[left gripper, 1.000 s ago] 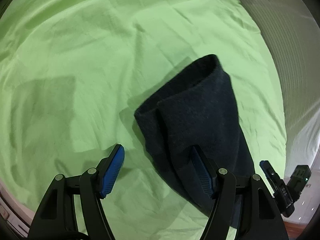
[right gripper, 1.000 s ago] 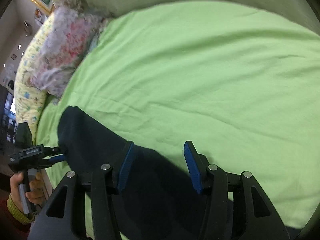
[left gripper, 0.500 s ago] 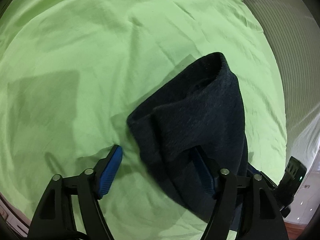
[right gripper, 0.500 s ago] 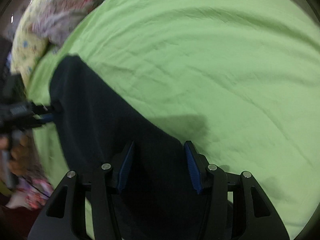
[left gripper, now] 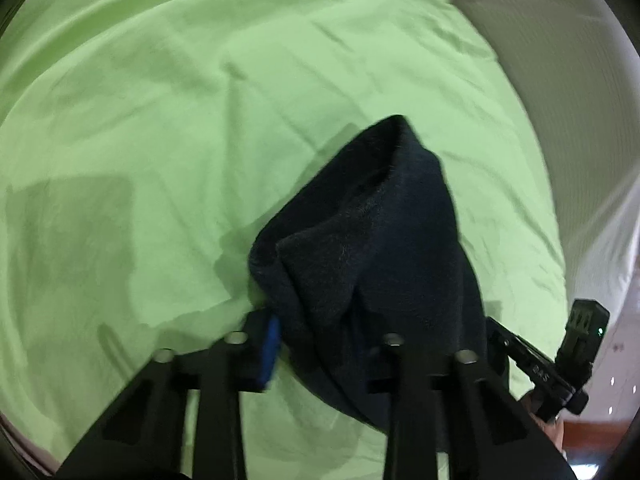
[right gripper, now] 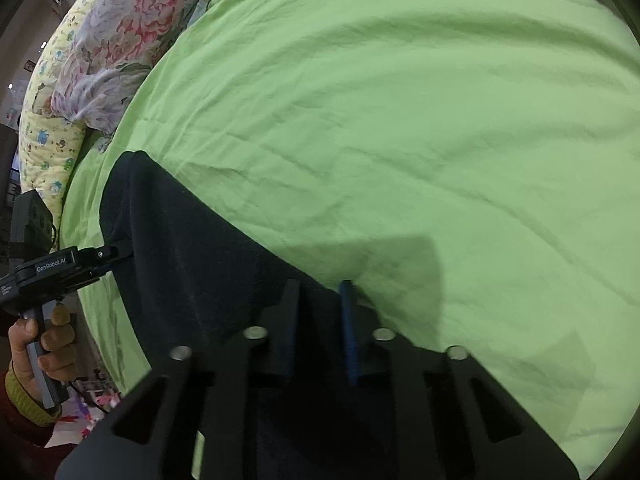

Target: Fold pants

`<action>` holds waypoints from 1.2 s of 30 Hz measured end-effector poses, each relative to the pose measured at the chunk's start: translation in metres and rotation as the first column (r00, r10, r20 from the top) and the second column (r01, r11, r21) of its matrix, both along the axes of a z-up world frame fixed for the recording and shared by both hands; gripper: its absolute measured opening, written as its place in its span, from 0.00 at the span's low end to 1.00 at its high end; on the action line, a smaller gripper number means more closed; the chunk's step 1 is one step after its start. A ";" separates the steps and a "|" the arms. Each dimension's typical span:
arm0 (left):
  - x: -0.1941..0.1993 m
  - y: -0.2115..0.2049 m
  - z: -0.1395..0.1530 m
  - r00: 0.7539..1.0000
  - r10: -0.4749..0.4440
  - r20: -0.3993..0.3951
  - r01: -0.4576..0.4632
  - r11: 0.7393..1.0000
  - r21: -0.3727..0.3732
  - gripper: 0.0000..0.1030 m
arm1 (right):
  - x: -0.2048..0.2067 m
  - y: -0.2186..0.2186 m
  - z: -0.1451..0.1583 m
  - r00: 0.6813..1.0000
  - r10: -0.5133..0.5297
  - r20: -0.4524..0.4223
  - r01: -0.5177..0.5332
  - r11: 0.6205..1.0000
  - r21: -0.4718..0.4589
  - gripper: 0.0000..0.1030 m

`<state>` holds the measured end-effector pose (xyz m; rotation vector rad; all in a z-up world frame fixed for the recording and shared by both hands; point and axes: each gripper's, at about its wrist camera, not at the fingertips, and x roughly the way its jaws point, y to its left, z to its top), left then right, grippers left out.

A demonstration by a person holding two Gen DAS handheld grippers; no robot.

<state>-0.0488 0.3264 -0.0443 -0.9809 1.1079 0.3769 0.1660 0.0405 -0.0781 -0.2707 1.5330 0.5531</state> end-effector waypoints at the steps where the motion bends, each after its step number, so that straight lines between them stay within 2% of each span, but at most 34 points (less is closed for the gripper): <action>1: -0.005 0.001 0.005 0.999 -0.005 0.035 0.005 1.000 -0.008 0.17 | -0.002 0.001 0.006 1.000 0.003 0.020 -0.003 1.000 0.006 0.13; 3: -0.015 0.002 0.020 0.989 -0.014 0.149 0.019 0.999 -0.033 0.16 | -0.007 0.001 0.027 0.996 0.009 0.085 -0.013 0.999 0.044 0.12; 4: -0.022 0.002 0.031 0.976 -0.027 0.217 0.036 0.999 -0.036 0.16 | -0.010 0.001 0.038 0.994 0.008 0.113 -0.017 0.997 0.076 0.10; 6: -0.037 0.000 0.054 0.935 -0.066 0.348 0.081 0.996 -0.029 0.16 | -0.016 -0.002 0.063 0.985 -0.004 0.173 -0.025 0.987 0.160 0.06; 9: -0.052 0.000 0.067 0.898 -0.114 0.426 0.130 0.991 -0.009 0.16 | -0.019 -0.009 0.076 0.975 -0.019 0.221 -0.019 0.985 0.172 0.05; 10: -0.055 0.001 0.066 0.892 -0.124 0.434 0.144 0.989 -0.013 0.16 | -0.019 -0.010 0.076 0.975 -0.027 0.222 -0.012 0.985 0.171 0.05; 15: -0.053 0.007 0.045 0.916 -0.137 0.378 0.153 0.988 -0.013 0.16 | -0.018 0.003 0.059 0.975 -0.017 0.223 -0.009 0.993 0.116 0.05; 19: -0.040 0.007 0.035 0.925 -0.165 0.343 0.165 0.986 0.030 0.16 | -0.022 0.022 0.045 0.964 0.024 0.263 -0.032 0.999 0.026 0.05; 22: -0.035 0.004 0.030 0.927 -0.213 0.308 0.195 0.977 0.091 0.15 | -0.019 0.023 0.036 0.960 0.029 0.278 -0.025 1.000 -0.019 0.05; 27: -0.026 -0.006 0.012 0.943 -0.300 0.147 0.266 0.940 0.211 0.18 | -0.018 0.023 0.020 0.958 0.056 0.282 -0.025 0.993 -0.114 0.05; 30: -0.025 -0.008 0.009 0.949 -0.310 0.061 0.286 0.925 0.248 0.28 | -0.016 0.018 0.027 0.934 0.028 0.357 0.042 0.981 -0.187 0.06; 34: -0.028 -0.009 0.026 0.946 -0.325 -0.010 0.310 0.890 0.335 0.42 | -0.015 -0.010 0.053 0.926 -0.099 0.365 0.144 0.985 -0.097 0.06; 36: -0.029 -0.007 0.042 0.944 -0.329 -0.005 0.307 0.874 0.377 0.42 | -0.021 -0.025 0.066 0.918 -0.138 0.372 0.181 0.980 -0.084 0.09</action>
